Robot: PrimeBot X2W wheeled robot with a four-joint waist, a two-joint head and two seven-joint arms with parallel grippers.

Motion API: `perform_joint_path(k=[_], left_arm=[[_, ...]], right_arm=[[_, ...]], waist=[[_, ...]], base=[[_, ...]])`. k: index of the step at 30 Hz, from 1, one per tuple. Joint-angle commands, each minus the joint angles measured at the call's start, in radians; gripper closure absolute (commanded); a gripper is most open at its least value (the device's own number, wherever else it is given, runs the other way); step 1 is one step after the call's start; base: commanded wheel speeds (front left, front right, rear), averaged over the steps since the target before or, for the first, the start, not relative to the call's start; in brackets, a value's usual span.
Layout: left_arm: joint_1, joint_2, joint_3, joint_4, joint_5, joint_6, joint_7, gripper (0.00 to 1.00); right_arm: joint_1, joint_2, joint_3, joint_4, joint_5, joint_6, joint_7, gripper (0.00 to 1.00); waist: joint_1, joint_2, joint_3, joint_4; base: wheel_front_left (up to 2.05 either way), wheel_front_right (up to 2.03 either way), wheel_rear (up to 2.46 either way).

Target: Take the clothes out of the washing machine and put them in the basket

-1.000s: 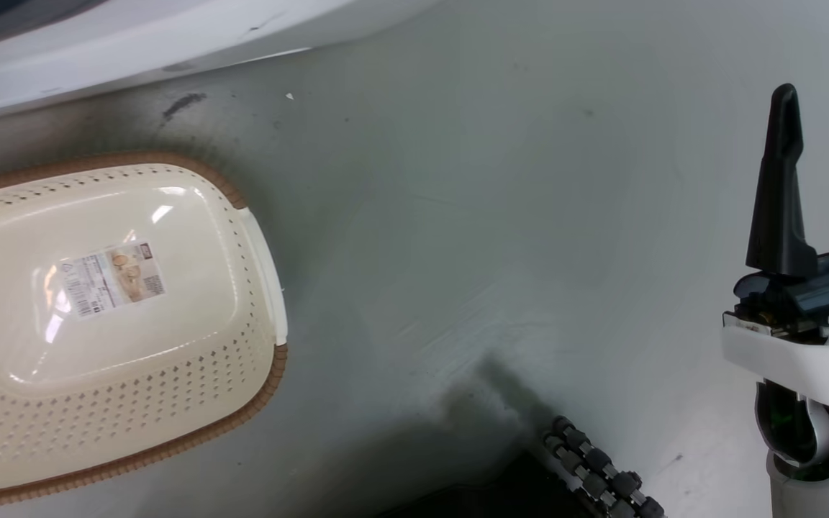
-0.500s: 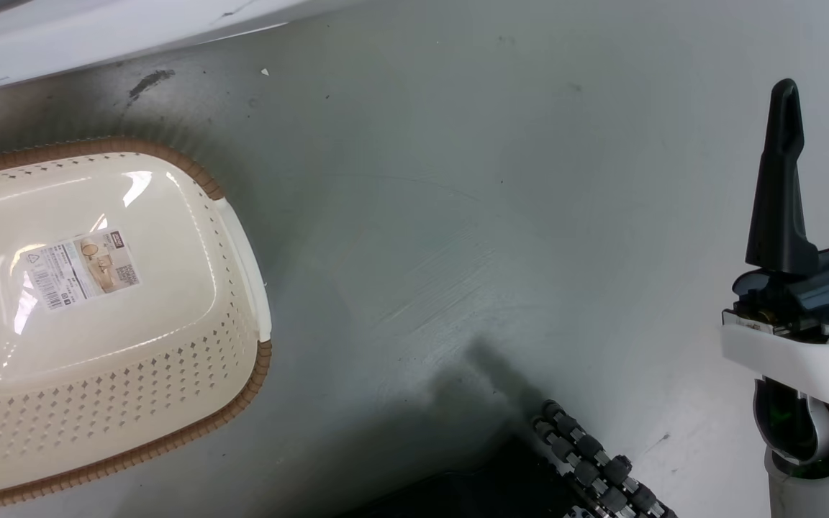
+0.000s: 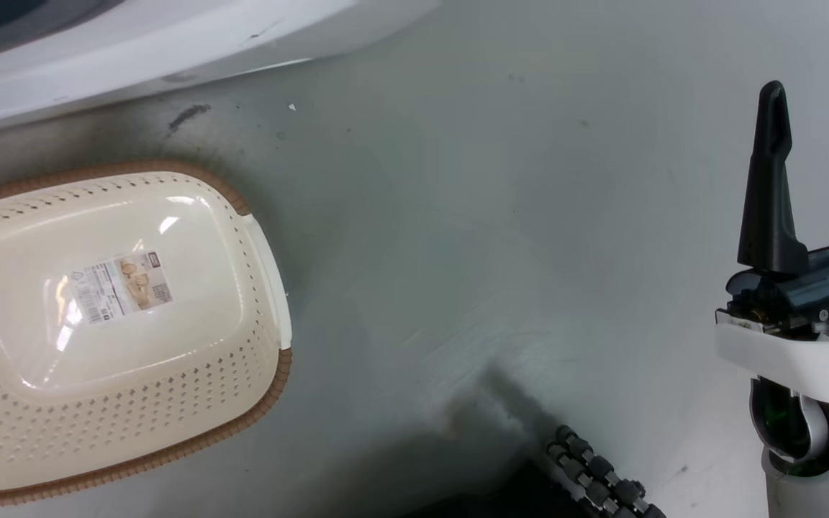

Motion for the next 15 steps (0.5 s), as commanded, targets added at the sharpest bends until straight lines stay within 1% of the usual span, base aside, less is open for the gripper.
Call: perform_joint_path(k=[1,8,11,15], left_arm=[[0.032,-0.008,0.005,-0.001,-0.014,-0.002,-0.036,1.0],[0.165,-0.045,-0.006,0.004,-0.06,-0.004,-0.223,1.0],[0.227,-0.052,-0.016,0.002,-0.083,-0.004,-0.312,1.0],[0.306,-0.072,-0.03,0.0,-0.127,-0.004,-0.401,1.0]], right_arm=[[0.005,0.001,-0.003,0.005,-0.009,-0.001,-0.002,0.0],[0.028,0.0,-0.015,0.017,-0.035,-0.001,-0.002,0.0],[0.041,0.0,-0.011,0.024,-0.05,-0.001,-0.002,0.0],[0.064,0.0,-0.007,0.036,-0.067,-0.001,-0.002,0.0]], waist=[[0.0,0.0,-0.033,0.017],[0.0,0.0,-0.118,0.06],[0.0,0.0,-0.155,0.076],[0.0,0.0,-0.212,0.099]], base=[[0.0,0.0,0.0],[0.0,0.0,0.0],[0.0,0.0,0.0],[0.0,0.0,0.0]])
